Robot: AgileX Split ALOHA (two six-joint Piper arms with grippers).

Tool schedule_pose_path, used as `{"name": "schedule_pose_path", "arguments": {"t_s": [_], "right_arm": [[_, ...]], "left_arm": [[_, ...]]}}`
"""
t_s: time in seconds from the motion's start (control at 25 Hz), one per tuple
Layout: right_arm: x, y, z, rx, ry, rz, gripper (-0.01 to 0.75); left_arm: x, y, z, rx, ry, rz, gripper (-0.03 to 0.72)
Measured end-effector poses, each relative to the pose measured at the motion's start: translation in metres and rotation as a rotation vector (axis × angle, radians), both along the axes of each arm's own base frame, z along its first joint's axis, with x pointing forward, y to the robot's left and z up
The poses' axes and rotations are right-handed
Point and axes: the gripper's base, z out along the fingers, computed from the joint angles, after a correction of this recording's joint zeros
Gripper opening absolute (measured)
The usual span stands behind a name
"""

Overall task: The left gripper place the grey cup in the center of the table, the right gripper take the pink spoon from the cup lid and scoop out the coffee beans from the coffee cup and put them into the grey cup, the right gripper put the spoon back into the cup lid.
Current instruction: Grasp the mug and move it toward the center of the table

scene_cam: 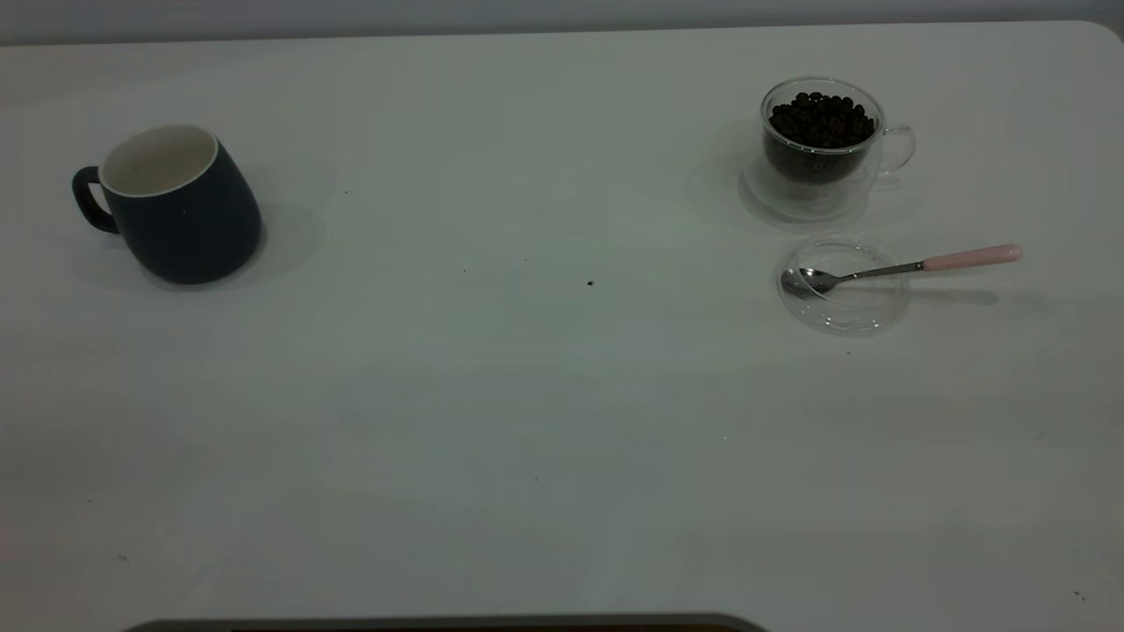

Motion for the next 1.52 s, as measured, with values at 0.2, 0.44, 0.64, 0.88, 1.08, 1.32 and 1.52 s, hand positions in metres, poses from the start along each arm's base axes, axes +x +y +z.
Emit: {"name": "schedule_pose_path", "arguments": {"t_s": [0.2,0.44,0.64,0.88,1.08,1.32,1.52], "right_arm": [[0.000,0.000,0.000,0.000,0.000,0.000,0.357],[0.000,0.000,0.000,0.000,0.000,0.000,0.357],[0.000,0.000,0.000,0.000,0.000,0.000,0.357],[0.000,0.000,0.000,0.000,0.000,0.000,0.357],[0.000,0.000,0.000,0.000,0.000,0.000,0.357],[0.000,0.000,0.000,0.000,0.000,0.000,0.357],[0.000,0.000,0.000,0.000,0.000,0.000,0.357]], "left_arm": [[0.000,0.000,0.000,0.000,0.000,0.000,0.585],[0.000,0.000,0.000,0.000,0.000,0.000,0.585],[0.000,0.000,0.000,0.000,0.000,0.000,0.585],[0.000,0.000,0.000,0.000,0.000,0.000,0.585],[0.000,0.000,0.000,0.002,0.000,-0.001,0.585],[0.000,0.000,0.000,0.001,0.001,-0.002,0.585],[0.026,0.000,0.028,0.015,-0.031,0.003,0.585]]}}
